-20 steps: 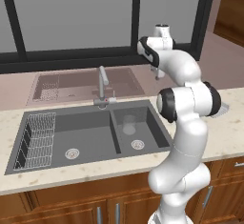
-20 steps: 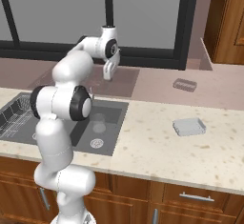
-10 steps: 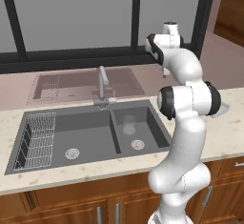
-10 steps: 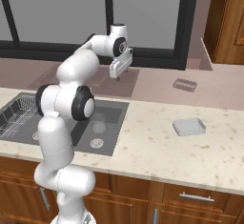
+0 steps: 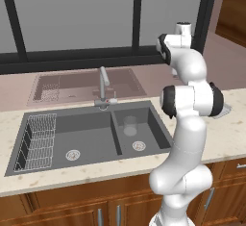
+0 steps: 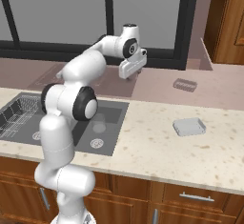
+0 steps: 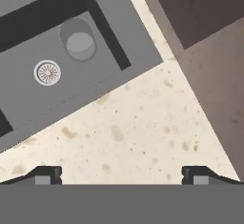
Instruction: Place the tupperware in the left basin and the glass cup in the right basin of the sink.
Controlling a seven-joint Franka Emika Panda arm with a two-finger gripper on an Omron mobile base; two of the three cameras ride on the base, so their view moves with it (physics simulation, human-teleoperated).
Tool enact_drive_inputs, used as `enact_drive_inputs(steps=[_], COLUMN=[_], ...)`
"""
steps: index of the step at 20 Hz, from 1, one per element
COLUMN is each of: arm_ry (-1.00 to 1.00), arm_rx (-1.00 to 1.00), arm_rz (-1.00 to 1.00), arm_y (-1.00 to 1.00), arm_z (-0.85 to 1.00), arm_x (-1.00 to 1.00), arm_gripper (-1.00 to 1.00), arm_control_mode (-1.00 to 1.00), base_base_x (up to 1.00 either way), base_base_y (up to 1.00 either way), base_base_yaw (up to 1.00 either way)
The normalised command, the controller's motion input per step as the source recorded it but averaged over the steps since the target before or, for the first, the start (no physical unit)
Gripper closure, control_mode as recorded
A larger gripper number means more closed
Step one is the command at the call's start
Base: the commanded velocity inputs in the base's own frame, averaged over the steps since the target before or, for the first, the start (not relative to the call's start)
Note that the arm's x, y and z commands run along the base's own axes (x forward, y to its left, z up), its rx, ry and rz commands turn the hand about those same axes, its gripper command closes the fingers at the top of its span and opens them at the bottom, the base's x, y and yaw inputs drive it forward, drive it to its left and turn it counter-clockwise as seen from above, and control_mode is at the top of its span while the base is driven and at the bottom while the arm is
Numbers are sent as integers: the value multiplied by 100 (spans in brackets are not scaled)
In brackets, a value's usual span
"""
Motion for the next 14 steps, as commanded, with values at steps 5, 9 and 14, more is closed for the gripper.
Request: enact_drive_inputs(steps=[5, 9, 14], arm_ry=[-5, -3, -3], arm_rx=[0, 0, 0], arm_rz=[-21, -21, -20], arm_y=[-52, -51, -51], arm_z=[0, 0, 0], arm_x=[0, 0, 0], arm_gripper=[-100, -100, -100], arm_control_mode=[-100, -100, -100], base_base_x=[0, 0, 0], base_base_y=[0, 0, 0], base_base_yaw=[0, 0, 0])
